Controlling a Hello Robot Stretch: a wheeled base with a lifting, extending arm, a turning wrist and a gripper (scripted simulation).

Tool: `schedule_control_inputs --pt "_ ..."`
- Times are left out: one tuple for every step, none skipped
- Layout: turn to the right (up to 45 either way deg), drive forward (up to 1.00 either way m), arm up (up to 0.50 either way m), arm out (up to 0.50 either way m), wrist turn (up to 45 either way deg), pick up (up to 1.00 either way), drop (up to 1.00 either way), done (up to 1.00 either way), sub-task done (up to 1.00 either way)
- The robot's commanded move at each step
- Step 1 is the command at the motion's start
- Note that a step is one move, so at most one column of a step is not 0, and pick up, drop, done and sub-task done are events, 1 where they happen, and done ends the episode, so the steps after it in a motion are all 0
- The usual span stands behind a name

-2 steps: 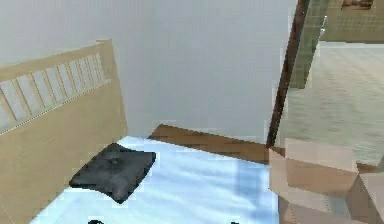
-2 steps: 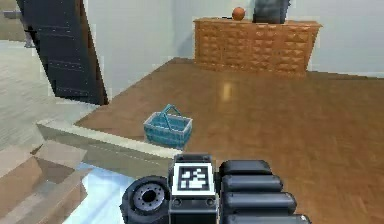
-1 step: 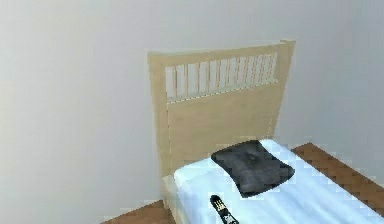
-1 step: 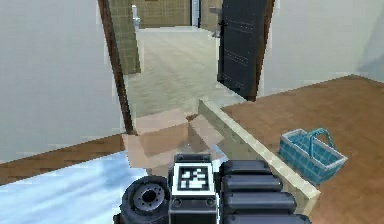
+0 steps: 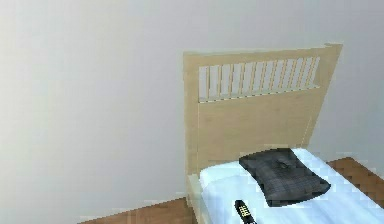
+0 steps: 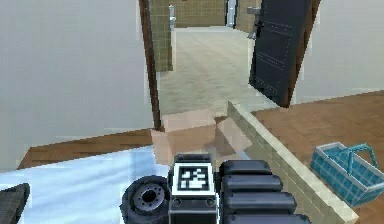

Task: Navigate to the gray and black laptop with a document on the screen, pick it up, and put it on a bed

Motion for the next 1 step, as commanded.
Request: schedule_control_inputs --pt "0.0 0.00 0.00 0.48 0.0 0.00 0.00 0.00 0.00"
